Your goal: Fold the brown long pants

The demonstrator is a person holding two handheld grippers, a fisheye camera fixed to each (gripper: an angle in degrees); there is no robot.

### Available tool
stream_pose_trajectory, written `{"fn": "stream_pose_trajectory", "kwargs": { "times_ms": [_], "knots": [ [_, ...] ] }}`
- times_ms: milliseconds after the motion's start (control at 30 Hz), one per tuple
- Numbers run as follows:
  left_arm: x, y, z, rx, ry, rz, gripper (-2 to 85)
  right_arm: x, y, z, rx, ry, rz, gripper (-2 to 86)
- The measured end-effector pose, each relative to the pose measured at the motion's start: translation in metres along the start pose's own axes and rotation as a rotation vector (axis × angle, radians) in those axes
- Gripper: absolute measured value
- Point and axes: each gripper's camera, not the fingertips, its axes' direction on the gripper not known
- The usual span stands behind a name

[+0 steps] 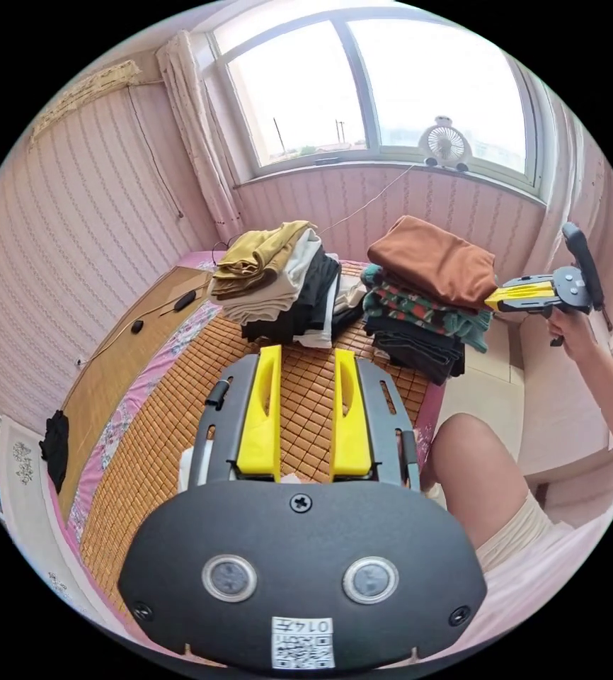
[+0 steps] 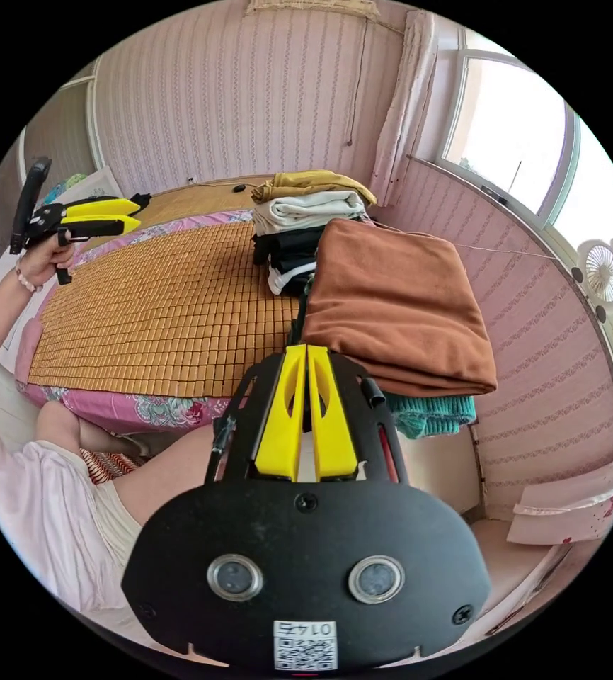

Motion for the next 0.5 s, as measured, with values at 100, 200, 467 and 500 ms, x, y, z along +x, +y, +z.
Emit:
{"fn": "stream_pose_trajectory", "kwargs": {
  "times_ms": [100,200,467,500],
  "knots": [
    [0.011,-0.021,0.035,-0.005,0.138,0.02,12.4,0.014,0.004,-0.024,0.057,-0.129,0.026,9.3],
    [0.031,-0.037,0.067,-0.034,0.257,0.079,13.4,0.022,0.008,-0.046,0.117,-0.09,0.062,17.2],
    [0.069,-0.067,0.113,-0.013,0.438,0.158,13.7,0.025,0.0,0.007,-0.187,0.151,-0.08,18.5],
    [0.067,-0.07,0.116,-0.005,0.454,0.15,13.7,0.025,-0.001,0.013,-0.203,0.234,-0.111,16.1]
  ]
}}
